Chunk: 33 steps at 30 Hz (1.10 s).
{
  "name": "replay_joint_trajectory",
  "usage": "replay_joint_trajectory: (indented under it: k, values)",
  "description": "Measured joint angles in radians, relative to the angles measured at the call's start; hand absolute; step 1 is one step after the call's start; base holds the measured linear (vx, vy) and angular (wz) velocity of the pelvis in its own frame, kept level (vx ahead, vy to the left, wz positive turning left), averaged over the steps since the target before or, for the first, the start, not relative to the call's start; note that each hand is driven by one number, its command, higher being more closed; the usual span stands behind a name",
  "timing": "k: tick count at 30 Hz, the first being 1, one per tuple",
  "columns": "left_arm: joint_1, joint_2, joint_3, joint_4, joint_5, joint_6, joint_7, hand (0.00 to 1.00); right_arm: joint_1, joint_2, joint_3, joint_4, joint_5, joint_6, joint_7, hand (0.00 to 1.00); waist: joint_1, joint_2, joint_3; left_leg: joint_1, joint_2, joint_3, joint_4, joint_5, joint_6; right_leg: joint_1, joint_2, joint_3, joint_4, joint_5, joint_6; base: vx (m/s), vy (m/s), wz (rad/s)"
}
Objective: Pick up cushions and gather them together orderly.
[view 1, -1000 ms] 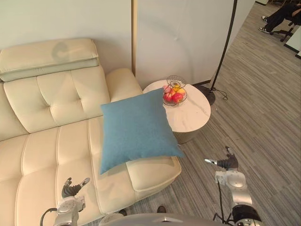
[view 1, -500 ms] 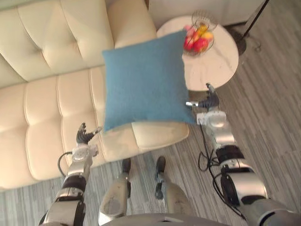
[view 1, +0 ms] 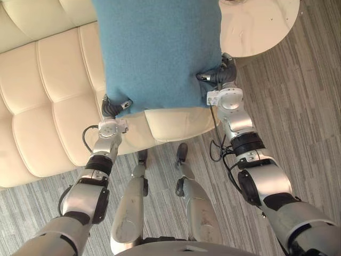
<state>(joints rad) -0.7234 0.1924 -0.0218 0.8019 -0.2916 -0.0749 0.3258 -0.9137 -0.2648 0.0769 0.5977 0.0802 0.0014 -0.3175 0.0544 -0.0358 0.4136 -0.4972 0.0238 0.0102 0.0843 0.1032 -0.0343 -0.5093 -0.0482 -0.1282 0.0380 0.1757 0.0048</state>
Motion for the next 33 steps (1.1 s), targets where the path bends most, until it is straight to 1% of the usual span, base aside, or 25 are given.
replay_joint_trajectory:
  k: [5,8,10,11,12,15,16,18,21,23,24,25,26,28,30,33]
  values:
    - [-0.016,0.015,0.000,-0.031,-0.003,0.000,0.012,1.00,0.019,0.006,0.005,-0.092,0.014,-0.009,0.000,1.00,0.005,0.000,0.000,0.000,0.010,0.007,0.000,0.001,-0.006,0.001,0.008,0.000,0.000,0.001,-0.002,0.00,0.000,0.00]
    - [-0.016,0.019,-0.001,-0.081,-0.021,0.000,0.020,1.00,0.077,0.022,0.007,-0.164,0.021,-0.029,0.000,1.00,0.012,0.000,0.000,0.012,0.010,0.009,-0.002,0.001,-0.006,0.013,0.008,0.001,-0.003,0.002,-0.002,0.01,-0.001,0.01]
    - [-0.014,0.022,-0.004,-0.099,-0.021,0.000,0.022,1.00,0.120,0.029,0.011,-0.200,0.031,-0.031,0.000,1.00,0.016,0.000,0.000,0.027,0.009,0.009,-0.005,0.001,-0.006,0.031,0.008,0.000,-0.010,0.002,-0.002,0.04,-0.002,0.03]
    - [0.001,0.024,-0.011,-0.134,-0.021,0.000,0.026,1.00,0.164,0.040,0.017,-0.234,0.031,-0.039,0.000,1.00,0.020,0.000,0.000,0.047,0.009,0.009,-0.015,0.002,-0.006,0.049,0.008,0.000,-0.017,0.002,-0.002,0.06,0.000,0.01]
    - [0.034,0.025,-0.019,-0.190,-0.021,0.000,0.034,1.00,0.226,0.058,0.019,-0.274,0.031,-0.044,0.000,1.00,0.022,0.000,0.000,0.074,0.008,0.010,-0.029,0.002,-0.007,0.073,0.008,0.002,-0.025,0.001,-0.002,0.07,0.002,0.00]
    - [0.094,0.023,-0.025,-0.277,-0.020,0.000,0.038,1.00,0.316,0.077,0.019,-0.330,0.030,-0.046,0.001,1.00,0.018,-0.001,-0.001,0.111,0.005,0.010,-0.046,0.001,-0.007,0.110,0.007,0.004,-0.039,0.000,-0.002,0.06,0.007,0.00]
    - [0.145,0.023,-0.031,-0.339,-0.018,-0.002,0.038,1.00,0.380,0.092,0.019,-0.369,0.028,-0.047,0.003,1.00,0.014,-0.001,-0.003,0.139,0.004,0.011,-0.063,0.001,-0.007,0.137,0.007,0.004,-0.054,0.000,-0.002,0.07,0.008,0.00]
    - [0.202,0.021,-0.040,-0.398,-0.007,-0.002,0.038,1.00,0.443,0.109,0.019,-0.410,0.023,-0.047,0.005,1.00,0.006,-0.001,-0.003,0.167,0.003,0.011,-0.074,0.001,-0.007,0.164,0.008,0.004,-0.065,-0.001,0.000,0.06,0.005,0.00]
    - [0.329,0.003,-0.061,-0.533,0.040,-0.001,0.038,1.00,0.579,0.131,0.017,-0.518,-0.004,-0.049,0.011,1.00,-0.002,-0.001,-0.006,0.222,0.001,0.009,-0.094,0.000,-0.008,0.224,0.009,0.001,-0.092,-0.002,0.001,0.08,0.003,0.02]
    - [0.435,-0.020,-0.065,-0.628,0.090,0.001,0.037,1.00,0.689,0.145,0.016,-0.600,-0.007,-0.053,0.025,1.00,-0.008,0.001,-0.011,0.270,0.001,0.001,-0.108,-0.006,-0.009,0.276,0.010,-0.007,-0.104,-0.011,0.007,0.07,0.007,0.07]
    - [0.462,-0.027,-0.066,-0.650,0.101,0.002,0.035,1.00,0.716,0.148,0.015,-0.617,-0.008,-0.053,0.030,1.00,-0.010,0.001,-0.015,0.281,0.001,-0.002,-0.109,-0.008,-0.010,0.287,0.010,-0.013,-0.106,-0.013,0.007,0.08,0.016,0.17]
    - [0.552,-0.054,-0.070,-0.707,0.129,0.006,0.026,1.00,0.796,0.161,0.011,-0.637,-0.010,-0.060,0.049,1.00,-0.021,0.001,-0.061,0.301,0.001,-0.010,-0.128,-0.008,-0.010,0.308,0.011,-0.023,-0.116,-0.019,0.008,0.09,0.020,0.13]
    - [0.609,-0.073,-0.073,-0.734,0.149,0.008,0.012,1.00,0.847,0.173,0.003,-0.653,-0.022,-0.060,0.061,1.00,-0.021,0.004,-0.099,0.314,0.002,-0.011,-0.138,-0.008,-0.010,0.316,0.012,-0.023,-0.117,-0.026,0.010,0.10,0.018,0.13]
    - [0.703,-0.102,-0.086,-0.780,0.181,0.013,-0.006,1.00,0.928,0.188,-0.004,-0.678,-0.050,-0.064,0.084,1.00,-0.023,0.015,-0.138,0.365,0.002,-0.016,-0.156,-0.009,-0.011,0.362,0.011,-0.030,-0.117,-0.042,0.011,0.11,0.024,0.10]
    - [0.773,-0.121,-0.102,-0.816,0.191,0.014,-0.014,1.00,0.996,0.196,-0.004,-0.719,-0.074,-0.064,0.096,1.00,-0.025,0.030,-0.183,0.384,0.002,-0.030,-0.161,-0.012,-0.013,0.386,0.010,-0.045,-0.117,-0.052,0.014,0.06,0.024,0.20]
    - [0.858,-0.138,-0.104,-0.874,0.197,0.014,-0.029,1.00,1.053,0.216,-0.002,-0.754,-0.087,-0.065,0.114,1.00,-0.022,0.049,-0.224,0.410,0.003,-0.042,-0.161,-0.019,-0.017,0.419,0.011,-0.057,-0.116,-0.063,0.013,0.00,0.023,0.15]
